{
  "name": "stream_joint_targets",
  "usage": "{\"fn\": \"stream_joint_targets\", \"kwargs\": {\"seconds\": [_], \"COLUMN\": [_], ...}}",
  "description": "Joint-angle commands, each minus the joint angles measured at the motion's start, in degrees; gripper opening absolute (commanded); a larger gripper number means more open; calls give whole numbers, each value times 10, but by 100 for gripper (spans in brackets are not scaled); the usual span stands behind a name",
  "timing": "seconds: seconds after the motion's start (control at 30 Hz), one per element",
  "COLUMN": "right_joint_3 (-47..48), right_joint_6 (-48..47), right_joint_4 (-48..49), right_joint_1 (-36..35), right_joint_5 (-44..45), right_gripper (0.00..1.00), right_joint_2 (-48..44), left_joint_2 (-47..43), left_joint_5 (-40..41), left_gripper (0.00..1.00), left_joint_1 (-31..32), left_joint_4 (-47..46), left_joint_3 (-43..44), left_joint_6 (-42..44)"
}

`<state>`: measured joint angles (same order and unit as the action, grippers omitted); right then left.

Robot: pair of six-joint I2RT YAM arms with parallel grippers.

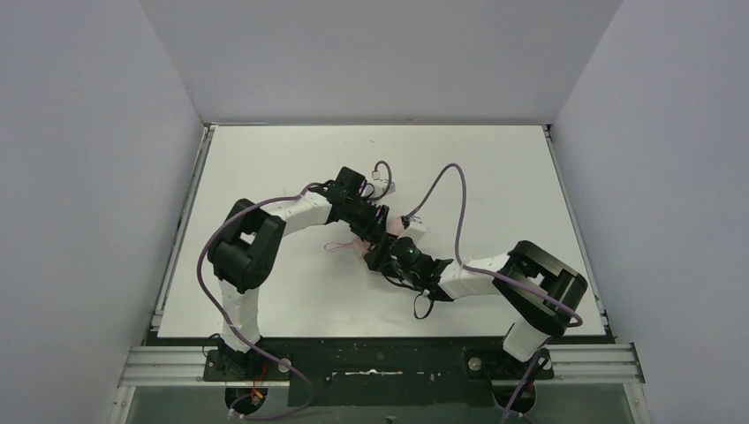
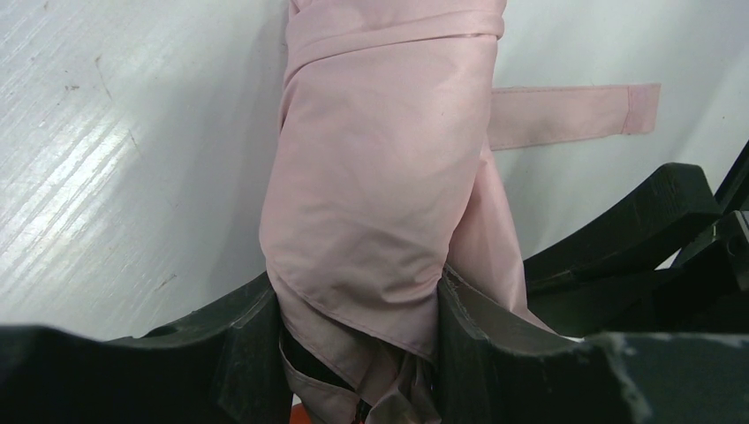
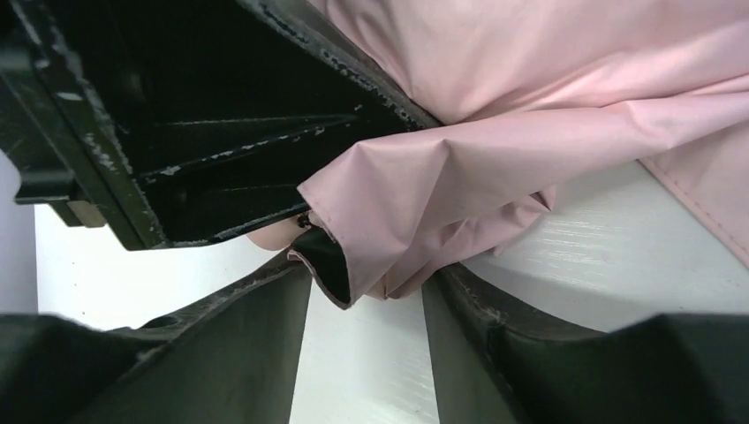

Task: Put away the umbrella

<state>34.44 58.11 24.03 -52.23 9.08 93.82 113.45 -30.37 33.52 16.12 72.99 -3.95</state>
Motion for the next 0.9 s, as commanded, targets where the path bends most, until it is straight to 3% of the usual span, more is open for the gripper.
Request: {"fn": "stream_joint_targets", "kwargs": {"seconds": [0.0, 0.1, 0.37, 0.87], "right_joint_3": [18, 17, -4, 7], "right_joint_6": [4, -2, -13, -28], "right_joint_4": [42, 19, -59, -147], "right_joint_1": [5, 15, 51, 135], "right_joint_5": [36, 47, 81, 84], "right_gripper": [42, 25, 1, 0], "right_joint_2": [8, 4, -57, -117], "left_joint_2": [-14, -12, -8, -8], "left_joint_5": [31, 33, 33, 44], "left_gripper": [0, 0, 0, 0], "left_joint_1": [-6, -6, -5, 6], "left_joint_4": [21, 24, 29, 42], "left_joint_3": [-1, 0, 2, -1], "left_joint_6": [11, 16, 23, 55]}}
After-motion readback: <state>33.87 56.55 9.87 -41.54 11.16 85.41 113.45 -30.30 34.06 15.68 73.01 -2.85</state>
